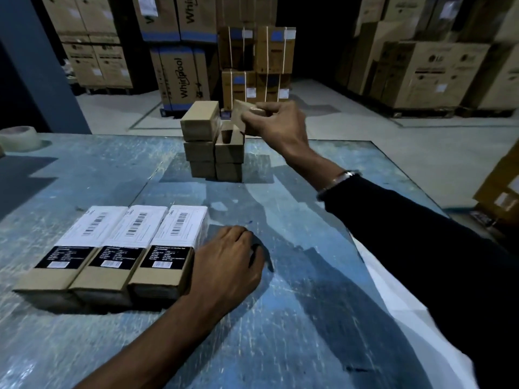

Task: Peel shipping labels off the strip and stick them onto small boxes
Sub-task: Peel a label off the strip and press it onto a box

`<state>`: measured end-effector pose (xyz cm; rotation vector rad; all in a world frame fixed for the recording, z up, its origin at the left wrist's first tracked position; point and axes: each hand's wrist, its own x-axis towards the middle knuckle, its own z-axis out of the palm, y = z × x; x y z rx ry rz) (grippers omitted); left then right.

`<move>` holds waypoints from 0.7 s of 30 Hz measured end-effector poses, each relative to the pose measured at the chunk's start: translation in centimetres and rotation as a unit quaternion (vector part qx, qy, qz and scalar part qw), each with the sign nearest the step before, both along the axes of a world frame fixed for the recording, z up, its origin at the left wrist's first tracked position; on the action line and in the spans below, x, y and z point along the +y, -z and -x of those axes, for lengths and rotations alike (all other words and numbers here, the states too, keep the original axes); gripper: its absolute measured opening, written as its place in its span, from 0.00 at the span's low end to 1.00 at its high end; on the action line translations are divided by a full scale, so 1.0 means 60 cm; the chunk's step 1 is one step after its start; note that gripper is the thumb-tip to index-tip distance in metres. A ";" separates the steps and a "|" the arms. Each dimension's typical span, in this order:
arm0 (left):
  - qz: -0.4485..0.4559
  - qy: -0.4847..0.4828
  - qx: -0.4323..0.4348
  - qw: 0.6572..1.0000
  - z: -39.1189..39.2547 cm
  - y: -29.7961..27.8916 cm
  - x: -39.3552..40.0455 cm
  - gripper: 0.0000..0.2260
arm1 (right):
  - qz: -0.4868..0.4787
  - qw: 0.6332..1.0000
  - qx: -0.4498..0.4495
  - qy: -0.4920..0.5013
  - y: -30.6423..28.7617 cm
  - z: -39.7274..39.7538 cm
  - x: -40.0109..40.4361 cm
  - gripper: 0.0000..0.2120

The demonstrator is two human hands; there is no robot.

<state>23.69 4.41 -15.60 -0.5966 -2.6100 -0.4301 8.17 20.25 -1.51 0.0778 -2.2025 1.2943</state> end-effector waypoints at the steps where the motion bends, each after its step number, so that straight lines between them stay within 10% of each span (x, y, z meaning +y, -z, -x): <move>1: -0.004 0.004 -0.001 1.000 0.000 0.000 -0.001 0.10 | 0.011 1.000 -0.001 -0.015 0.000 -0.027 0.021 0.23; 7: -0.019 -0.004 -0.022 1.000 0.001 -0.002 -0.001 0.14 | 0.149 0.980 -0.102 -0.083 0.025 -0.198 0.149 0.08; 15: -0.296 0.113 -0.164 0.934 -0.021 -0.019 0.007 0.39 | 0.349 0.866 -0.326 -0.147 0.103 -0.281 0.216 0.16; 21: -0.457 0.106 -0.214 0.857 -0.041 -0.033 0.027 0.22 | 0.357 0.808 -0.429 -0.190 0.113 -0.284 0.210 0.24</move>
